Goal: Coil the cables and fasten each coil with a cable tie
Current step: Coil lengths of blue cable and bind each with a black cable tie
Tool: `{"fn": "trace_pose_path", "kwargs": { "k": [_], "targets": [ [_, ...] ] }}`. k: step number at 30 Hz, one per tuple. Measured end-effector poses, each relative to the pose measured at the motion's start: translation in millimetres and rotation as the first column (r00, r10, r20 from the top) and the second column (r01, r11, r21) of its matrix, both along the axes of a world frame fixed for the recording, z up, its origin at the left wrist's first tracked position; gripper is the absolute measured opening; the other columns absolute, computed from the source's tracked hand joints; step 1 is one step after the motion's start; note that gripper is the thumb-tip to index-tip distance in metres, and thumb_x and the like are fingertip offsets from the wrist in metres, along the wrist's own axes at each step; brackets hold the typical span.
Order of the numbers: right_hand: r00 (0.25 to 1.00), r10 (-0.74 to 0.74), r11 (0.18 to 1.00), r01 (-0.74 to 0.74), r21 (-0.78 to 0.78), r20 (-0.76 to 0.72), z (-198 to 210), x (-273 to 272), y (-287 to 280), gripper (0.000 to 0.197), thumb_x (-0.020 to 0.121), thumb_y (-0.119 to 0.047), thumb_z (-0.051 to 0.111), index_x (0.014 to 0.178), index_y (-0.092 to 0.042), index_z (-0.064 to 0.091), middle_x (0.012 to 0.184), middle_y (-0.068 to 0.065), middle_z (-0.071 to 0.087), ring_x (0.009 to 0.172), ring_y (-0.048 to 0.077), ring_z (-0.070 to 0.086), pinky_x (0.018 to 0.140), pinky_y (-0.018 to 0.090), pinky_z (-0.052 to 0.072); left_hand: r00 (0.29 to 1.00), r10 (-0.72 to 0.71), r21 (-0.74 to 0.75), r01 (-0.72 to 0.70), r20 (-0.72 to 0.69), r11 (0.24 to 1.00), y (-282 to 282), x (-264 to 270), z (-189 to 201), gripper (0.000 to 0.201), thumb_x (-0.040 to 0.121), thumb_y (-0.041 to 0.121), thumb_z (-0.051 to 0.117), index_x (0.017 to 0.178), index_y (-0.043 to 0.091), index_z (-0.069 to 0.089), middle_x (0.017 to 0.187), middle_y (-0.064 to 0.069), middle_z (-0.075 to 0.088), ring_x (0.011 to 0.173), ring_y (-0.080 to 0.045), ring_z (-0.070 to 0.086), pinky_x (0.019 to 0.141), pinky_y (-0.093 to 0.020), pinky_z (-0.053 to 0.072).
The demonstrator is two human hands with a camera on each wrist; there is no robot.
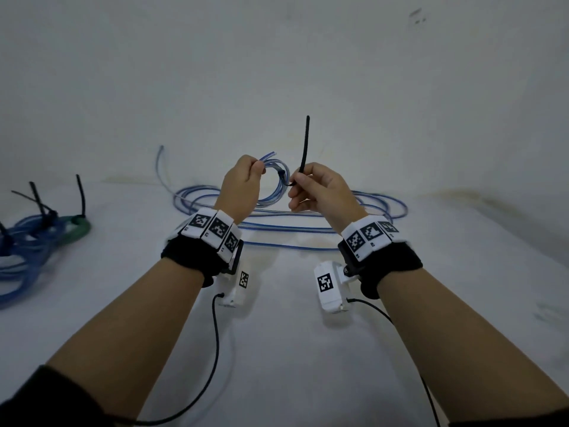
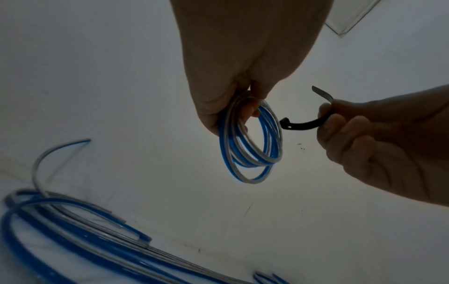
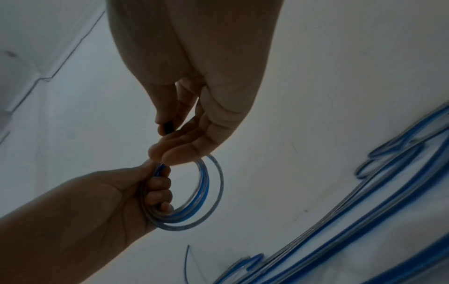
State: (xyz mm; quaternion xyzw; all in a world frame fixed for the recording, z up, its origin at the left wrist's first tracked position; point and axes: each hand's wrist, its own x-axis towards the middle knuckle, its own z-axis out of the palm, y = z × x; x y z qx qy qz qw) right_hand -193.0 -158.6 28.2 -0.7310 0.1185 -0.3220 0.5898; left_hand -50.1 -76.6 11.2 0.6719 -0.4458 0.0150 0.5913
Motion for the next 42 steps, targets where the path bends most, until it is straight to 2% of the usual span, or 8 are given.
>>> {"fn": "trace_pose_path", "kwargs": {
  "k": [8, 15, 18, 21, 26, 29, 37, 42],
  "targets": [
    [0.997, 0.034, 0.998, -0.037, -0.043, -0.066, -4, 28, 12, 0.016, 0.096, -0.006, 0.045, 0.084, -0.006, 0.056, 0.071, 0.014, 0.059, 0.049, 0.013, 0.061, 0.052, 0.024, 0.055, 0.999, 0.001, -0.025, 0.0, 0.047, 1.0, 13, 14, -3, 0.02, 0.1, 0.024, 0.037, 0.089, 0.012, 0.05, 0.068, 0.008, 0.048, 0.064, -0.011, 0.045, 0.074, -0.05, 0.049],
    [0.998, 0.032, 0.998, -0.034, -0.05, -0.052, -5, 38, 14, 0.013, 0.096, -0.005, 0.046, 0.089, -0.005, 0.057, 0.071, 0.013, 0.06, 0.052, 0.015, 0.062, 0.055, 0.025, 0.056, 0.971, -0.009, 0.096, -0.014, 0.239, 0.995, 19, 16, -3, 0.024, 0.1, 0.022, 0.036, 0.095, 0.005, 0.052, 0.073, 0.001, 0.052, 0.064, -0.011, 0.044, 0.057, -0.02, 0.03],
    [0.999, 0.039, 0.998, -0.04, -0.038, -0.036, -9, 41, 14, 0.01, 0.095, -0.004, 0.047, 0.094, -0.001, 0.056, 0.076, 0.015, 0.061, 0.058, 0.019, 0.064, 0.063, 0.029, 0.058, 0.962, 0.001, 0.113, -0.033, 0.273, 0.993, 21, 16, -2, 0.026, 0.1, 0.022, 0.036, 0.099, 0.003, 0.054, 0.08, -0.004, 0.058, 0.069, -0.015, 0.047, 0.057, -0.012, 0.033],
    [0.999, 0.039, 0.999, -0.039, -0.027, -0.012, -13, 43, 15, 0.011, 0.095, -0.002, 0.047, 0.099, 0.001, 0.056, 0.08, 0.017, 0.063, 0.065, 0.022, 0.066, 0.069, 0.033, 0.059, 0.954, 0.014, 0.131, -0.056, 0.299, 0.99, 22, 18, -3, 0.027, 0.1, 0.022, 0.036, 0.1, 0.003, 0.056, 0.082, -0.004, 0.06, 0.074, -0.016, 0.05, 0.058, -0.017, 0.029],
    [1.0, 0.025, 1.0, -0.025, -0.018, 0.014, -17, 47, 16, 0.01, 0.094, 0.0, 0.047, 0.098, 0.001, 0.056, 0.082, 0.016, 0.065, 0.07, 0.019, 0.069, 0.07, 0.029, 0.058, 0.946, 0.041, 0.104, -0.079, 0.321, 0.991, 22, 21, -5, 0.027, 0.1, 0.021, 0.038, 0.101, 0.002, 0.057, 0.086, -0.01, 0.062, 0.076, -0.018, 0.052, 0.061, -0.018, 0.028],
    [0.999, 0.024, 1.0, -0.024, -0.002, 0.029, -18, 51, 18, 0.009, 0.094, -0.002, 0.05, 0.097, 0.002, 0.057, 0.086, 0.018, 0.066, 0.078, 0.024, 0.069, 0.075, 0.033, 0.059, 0.938, 0.062, 0.115, -0.107, 0.341, 0.988, 24, 26, -6, 0.029, 0.1, 0.022, 0.036, 0.102, 0.0, 0.055, 0.091, -0.014, 0.062, 0.078, -0.02, 0.05, 0.062, -0.019, 0.027],
    [0.998, 0.035, 0.999, -0.035, -0.005, 0.051, -22, 60, 22, 0.016, 0.095, -0.007, 0.049, 0.101, 0.007, 0.055, 0.088, 0.015, 0.068, 0.083, 0.026, 0.069, 0.076, 0.034, 0.059, 0.934, 0.036, 0.22, -0.12, 0.354, 0.968, 31, 34, 0, 0.032, 0.1, 0.022, 0.034, 0.105, -0.001, 0.057, 0.098, -0.018, 0.062, 0.091, -0.028, 0.055, 0.074, -0.03, 0.036],
    [0.997, 0.043, 0.999, -0.045, 0.03, 0.067, -20, 59, 23, 0.025, 0.099, -0.016, 0.044, 0.101, 0.005, 0.057, 0.089, 0.017, 0.068, 0.08, 0.026, 0.069, 0.075, 0.036, 0.059, 0.963, 0.031, 0.163, -0.078, 0.269, 0.983, 30, 34, -4, 0.028, 0.099, 0.021, 0.038, 0.106, 0.002, 0.058, 0.097, -0.012, 0.063, 0.085, -0.02, 0.052, 0.067, -0.021, 0.033]
  ]
}}
